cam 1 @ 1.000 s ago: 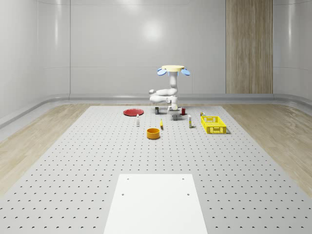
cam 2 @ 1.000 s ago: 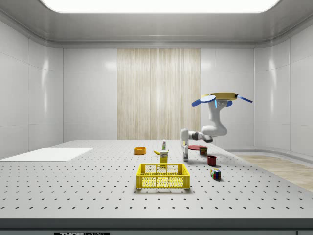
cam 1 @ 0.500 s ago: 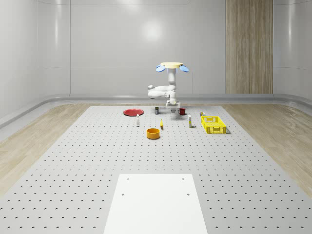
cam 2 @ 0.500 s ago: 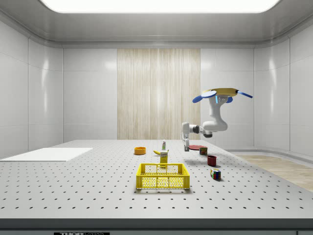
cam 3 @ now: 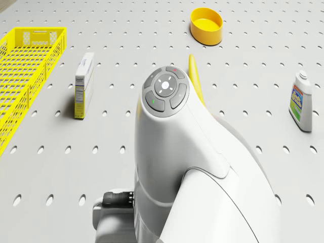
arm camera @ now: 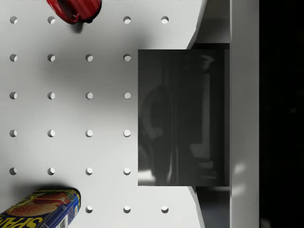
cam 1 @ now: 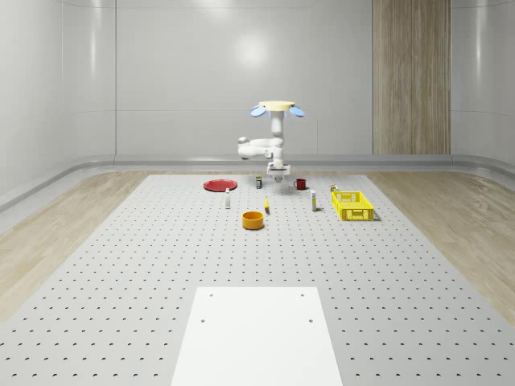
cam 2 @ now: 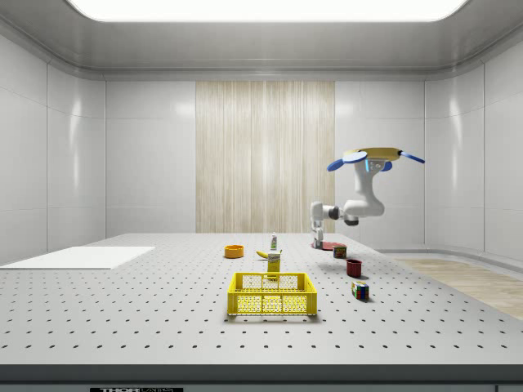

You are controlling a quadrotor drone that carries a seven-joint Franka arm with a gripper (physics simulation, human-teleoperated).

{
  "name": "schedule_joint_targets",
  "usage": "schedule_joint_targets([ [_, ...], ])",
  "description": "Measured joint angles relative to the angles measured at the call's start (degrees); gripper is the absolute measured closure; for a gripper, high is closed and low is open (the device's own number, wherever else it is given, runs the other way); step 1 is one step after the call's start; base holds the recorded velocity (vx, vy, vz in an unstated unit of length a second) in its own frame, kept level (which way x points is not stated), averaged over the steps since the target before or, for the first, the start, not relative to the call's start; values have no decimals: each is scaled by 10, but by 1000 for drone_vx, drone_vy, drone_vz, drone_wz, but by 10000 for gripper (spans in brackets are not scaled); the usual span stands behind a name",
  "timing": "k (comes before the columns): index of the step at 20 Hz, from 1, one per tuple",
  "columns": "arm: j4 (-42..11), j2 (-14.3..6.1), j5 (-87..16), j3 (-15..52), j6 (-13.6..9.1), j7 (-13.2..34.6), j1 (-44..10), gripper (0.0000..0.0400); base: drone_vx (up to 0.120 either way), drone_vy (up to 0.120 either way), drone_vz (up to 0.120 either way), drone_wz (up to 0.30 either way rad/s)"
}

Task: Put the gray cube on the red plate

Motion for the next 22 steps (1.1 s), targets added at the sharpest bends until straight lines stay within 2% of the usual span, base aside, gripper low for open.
schedule_joint_targets([
  [5,0,-10,4,2,9,1,-1,150,-120,-120,120,0],
  [8,0,-16,7,2,14,2,-2,150,-93,-120,0,0],
  [22,1,-39,16,5,36,5,-5,150,0,-120,0,0],
])
